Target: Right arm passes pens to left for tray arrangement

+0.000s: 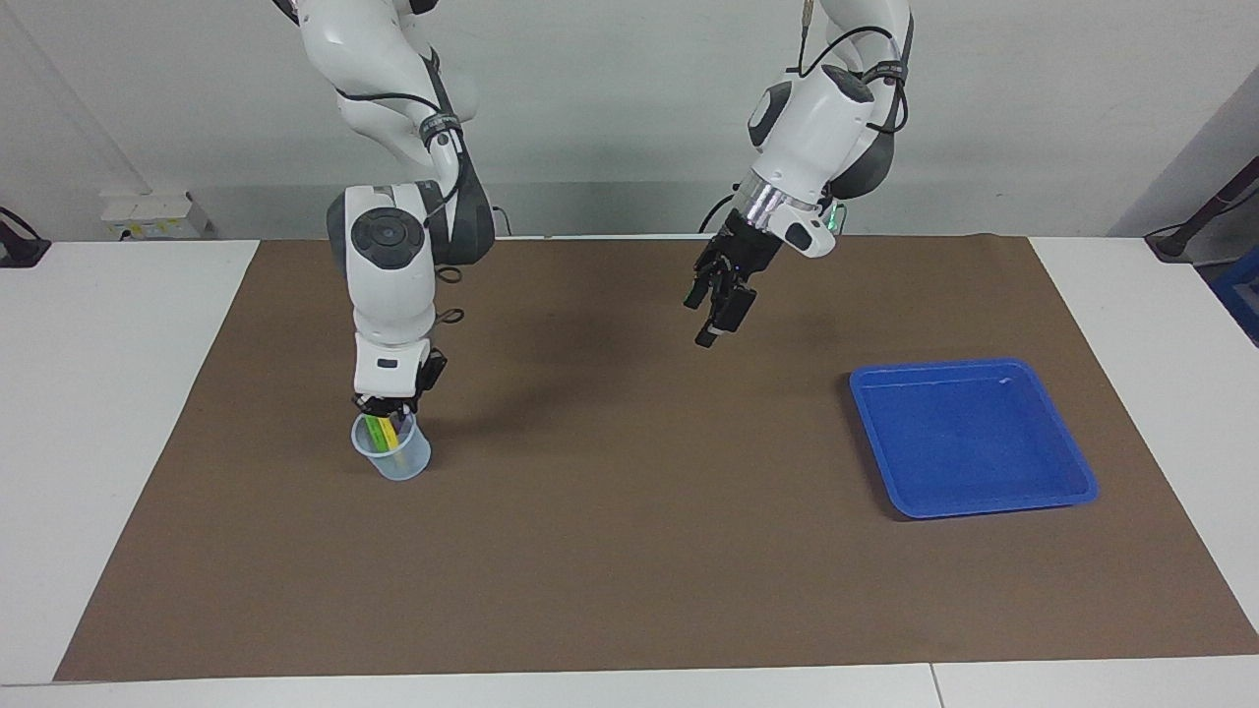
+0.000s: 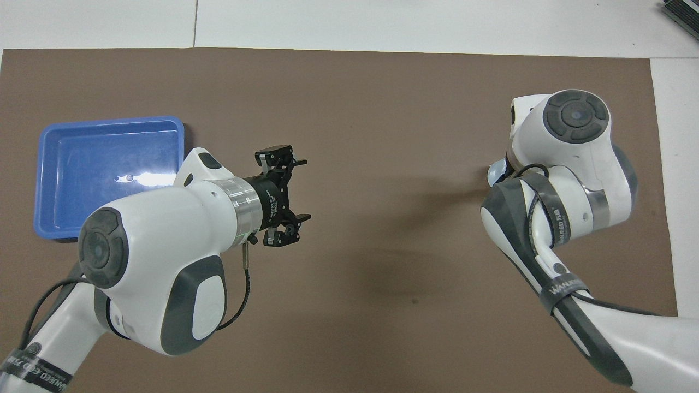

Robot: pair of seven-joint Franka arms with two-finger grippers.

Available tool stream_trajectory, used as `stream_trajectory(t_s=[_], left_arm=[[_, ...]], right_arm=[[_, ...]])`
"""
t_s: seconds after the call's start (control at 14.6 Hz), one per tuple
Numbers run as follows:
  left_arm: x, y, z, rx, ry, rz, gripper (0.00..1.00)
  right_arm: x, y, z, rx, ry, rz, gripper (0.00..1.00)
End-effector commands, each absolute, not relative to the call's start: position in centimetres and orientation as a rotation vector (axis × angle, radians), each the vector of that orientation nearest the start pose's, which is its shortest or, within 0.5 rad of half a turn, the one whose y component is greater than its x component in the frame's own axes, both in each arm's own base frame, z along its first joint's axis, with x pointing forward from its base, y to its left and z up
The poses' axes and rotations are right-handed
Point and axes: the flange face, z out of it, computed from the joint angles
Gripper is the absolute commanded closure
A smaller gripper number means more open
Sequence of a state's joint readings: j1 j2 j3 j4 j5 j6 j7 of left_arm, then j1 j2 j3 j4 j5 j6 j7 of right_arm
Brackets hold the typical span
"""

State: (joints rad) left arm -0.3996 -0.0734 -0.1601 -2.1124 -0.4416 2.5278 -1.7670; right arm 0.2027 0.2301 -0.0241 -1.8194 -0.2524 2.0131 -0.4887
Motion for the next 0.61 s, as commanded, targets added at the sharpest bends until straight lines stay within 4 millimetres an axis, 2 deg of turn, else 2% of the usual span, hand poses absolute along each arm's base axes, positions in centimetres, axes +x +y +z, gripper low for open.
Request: stream_trajectory(t_s=[0.0,0.2,0.41,0.55], left_arm=[[48.2,-30.1,49.9,1.789,1.798,-0.160,0.00],[48.2,-30.2,49.9,1.766,1.820,-0.170,0.00],[48.3,-30.2,50.0,1.762,1.822,-0.171,0.00],[48.3,-30.2,50.0,1.762,1.822,-0.171,0.00]], right_arm=[[59.9,8.6,45.1,-3.112,-1.225,0.081,0.90],[58.6,8.0,49.1,-3.137,-1.166,0.019,0.90],[57.4,6.6,53.0,-3.120,-1.054,-0.038,0.90],[57.4,6.0,56.1,-3.098,-0.985,-0.059,0.90]])
